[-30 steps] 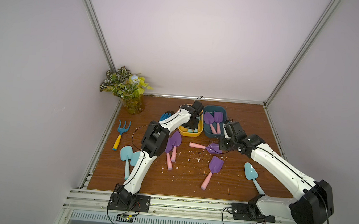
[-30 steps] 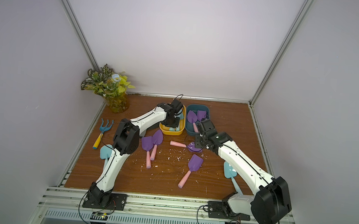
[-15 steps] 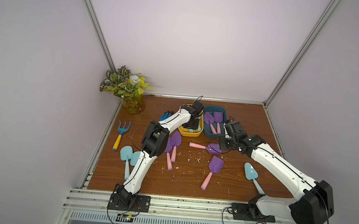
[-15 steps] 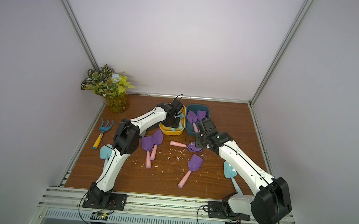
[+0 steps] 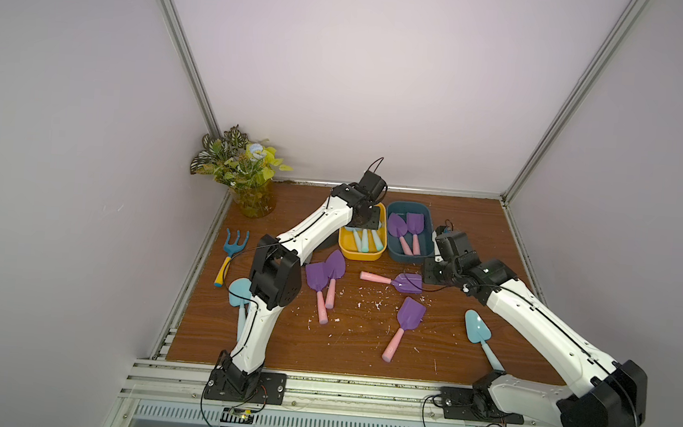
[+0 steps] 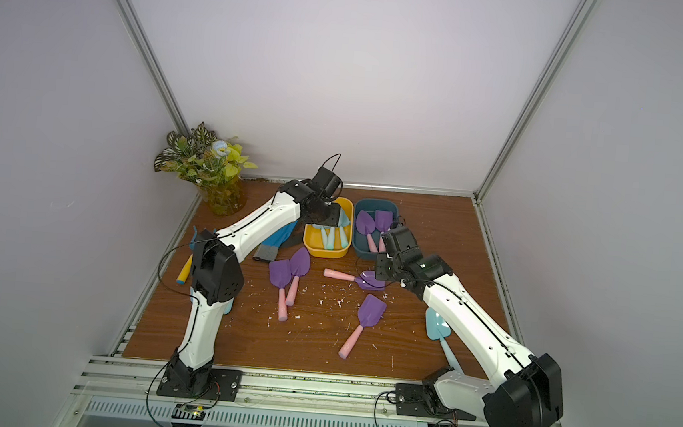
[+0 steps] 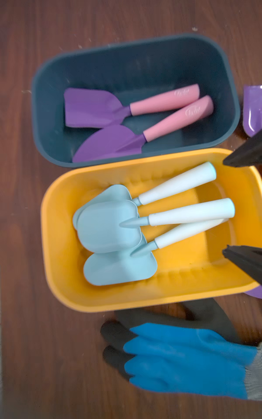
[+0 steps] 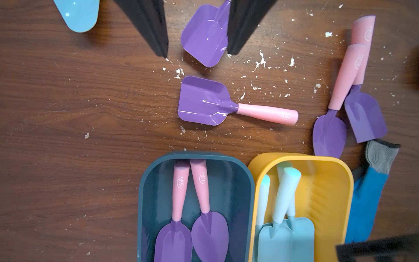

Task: Sort the small shovels by color and place them into the storage box
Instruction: Place the shovel in the storage box.

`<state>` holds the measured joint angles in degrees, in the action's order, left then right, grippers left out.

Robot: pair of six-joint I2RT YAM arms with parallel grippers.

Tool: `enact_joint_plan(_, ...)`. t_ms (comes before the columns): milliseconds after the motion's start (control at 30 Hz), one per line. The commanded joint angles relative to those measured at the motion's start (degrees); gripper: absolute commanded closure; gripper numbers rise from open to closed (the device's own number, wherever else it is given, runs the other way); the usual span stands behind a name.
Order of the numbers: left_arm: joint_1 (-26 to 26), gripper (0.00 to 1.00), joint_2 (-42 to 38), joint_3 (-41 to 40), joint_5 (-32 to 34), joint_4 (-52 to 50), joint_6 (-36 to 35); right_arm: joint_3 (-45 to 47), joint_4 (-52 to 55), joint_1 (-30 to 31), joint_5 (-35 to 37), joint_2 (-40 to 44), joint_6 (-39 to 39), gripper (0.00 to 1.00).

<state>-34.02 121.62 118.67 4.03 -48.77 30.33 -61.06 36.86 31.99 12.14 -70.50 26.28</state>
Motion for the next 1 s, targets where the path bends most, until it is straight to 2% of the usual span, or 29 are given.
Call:
enact_joint_plan(0, -0.9, 0.41, -4.6, -3.9, 3.1, -1.2, 1.5, 0.4, 0.6, -0.5, -0.1, 2.1, 1.6, 0.50)
enact_joint_plan(300, -1.6, 0.38, -18.0, -20.7, 8.2, -0.4, 3.7, 6.9, 0.1, -1.3, -8.0, 3.3, 4.5, 0.50)
enact_joint_plan(633, 0.1, 0.36, -30.2, -36.7, 11.6, 0.1, 3.2, 16.4, -7.1, -0.9, -19.2, 5.7, 12.2, 0.52)
enact_joint_plan(800, 1.2, 0.35, -36.1, -44.1, 13.1, 2.1, 3.3, 20.6, -9.0, 3.3, -17.8, 8.3, 17.7, 0.52)
enact_joint_plan(967, 1.7, 0.32, -38.1, -47.8, 13.1, 2.9, 1.4, 23.8, -12.4, 10.5, -14.6, 10.8, 27.1, 0.52)
